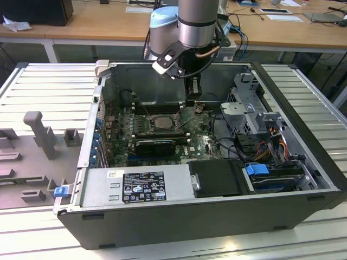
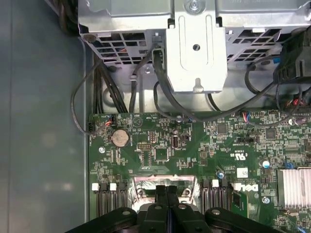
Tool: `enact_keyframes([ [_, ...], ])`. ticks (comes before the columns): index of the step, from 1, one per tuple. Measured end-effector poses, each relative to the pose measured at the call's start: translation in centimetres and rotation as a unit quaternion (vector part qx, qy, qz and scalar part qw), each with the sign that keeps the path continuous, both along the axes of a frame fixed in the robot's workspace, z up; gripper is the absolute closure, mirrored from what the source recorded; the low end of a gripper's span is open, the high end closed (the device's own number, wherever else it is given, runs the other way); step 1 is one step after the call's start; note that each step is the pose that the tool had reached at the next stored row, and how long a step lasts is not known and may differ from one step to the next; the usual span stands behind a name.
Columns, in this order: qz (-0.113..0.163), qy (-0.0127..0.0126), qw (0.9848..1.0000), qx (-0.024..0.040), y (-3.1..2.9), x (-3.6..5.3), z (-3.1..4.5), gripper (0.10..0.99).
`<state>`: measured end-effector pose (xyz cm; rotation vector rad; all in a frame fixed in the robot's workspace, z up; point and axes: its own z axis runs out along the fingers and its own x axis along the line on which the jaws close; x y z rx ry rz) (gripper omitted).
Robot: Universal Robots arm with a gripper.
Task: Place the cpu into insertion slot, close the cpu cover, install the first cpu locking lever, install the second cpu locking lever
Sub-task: 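Close the cpu cover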
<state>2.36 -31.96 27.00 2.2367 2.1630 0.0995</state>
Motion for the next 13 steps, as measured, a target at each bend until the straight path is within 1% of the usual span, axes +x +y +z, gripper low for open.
enact_keyframes([
  [2, 0.000, 0.0005, 1.0000, 0.0000, 0.00, 0.37, 0.00, 0.980],
  [7, 0.000, 0.0012, 1.0000, 0.0000, 0.00, 0.88, 0.00, 0.980],
  [13, 0.000, 0.0014, 1.0000, 0.0000, 0.00, 1.52, -0.01, 0.980],
])
